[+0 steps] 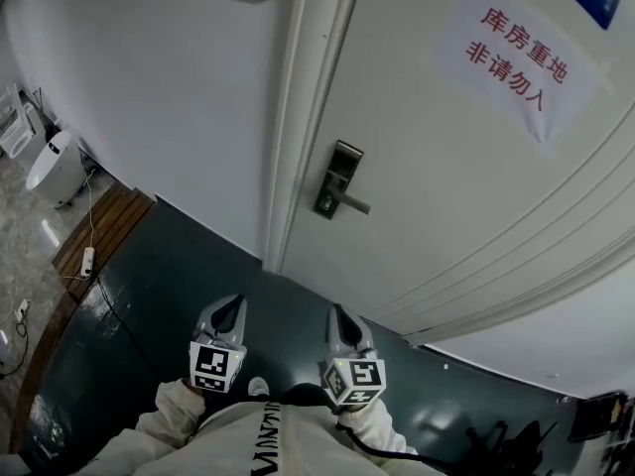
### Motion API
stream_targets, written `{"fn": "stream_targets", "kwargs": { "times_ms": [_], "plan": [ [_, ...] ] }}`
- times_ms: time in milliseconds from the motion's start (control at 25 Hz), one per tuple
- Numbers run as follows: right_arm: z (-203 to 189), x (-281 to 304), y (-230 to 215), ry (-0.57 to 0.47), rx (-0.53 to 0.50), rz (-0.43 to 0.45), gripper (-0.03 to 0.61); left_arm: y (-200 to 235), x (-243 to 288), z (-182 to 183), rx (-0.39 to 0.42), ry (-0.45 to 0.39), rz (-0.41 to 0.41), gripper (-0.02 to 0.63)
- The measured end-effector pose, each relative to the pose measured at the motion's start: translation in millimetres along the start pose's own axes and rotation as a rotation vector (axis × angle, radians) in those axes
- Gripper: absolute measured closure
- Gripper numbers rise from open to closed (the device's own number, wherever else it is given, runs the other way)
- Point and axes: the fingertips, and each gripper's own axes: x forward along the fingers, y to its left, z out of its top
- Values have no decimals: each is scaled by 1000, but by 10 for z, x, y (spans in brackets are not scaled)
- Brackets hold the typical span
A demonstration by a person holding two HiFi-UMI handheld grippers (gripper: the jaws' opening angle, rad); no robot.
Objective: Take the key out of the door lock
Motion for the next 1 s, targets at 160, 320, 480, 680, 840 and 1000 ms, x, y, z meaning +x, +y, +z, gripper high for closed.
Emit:
{"fn": "stream_targets", "kwargs": {
  "times_ms": [160,320,480,680,840,1000],
  "plan": [
    [-11,75,-32,23,-2,-17,577,52,135,-1,-22,-10,-19,614],
    [-64,164,-71,42,3,-32,577,64,245,-44,-47,-1,-33,615],
    [-114,375,-151,53,15,-28,577,108,392,-119,-57,23,-39,615],
    [-45,781,-217,53,27,-4,577,323,654,-106,-53,44,-18,615],
    [-24,1132,-322,52,52,9,577,506,963,-79,-27,61,-10,615],
    [1,1472,-497,59,82,11,577,570,1339,-6,-14,80,-28,615]
  ]
}}
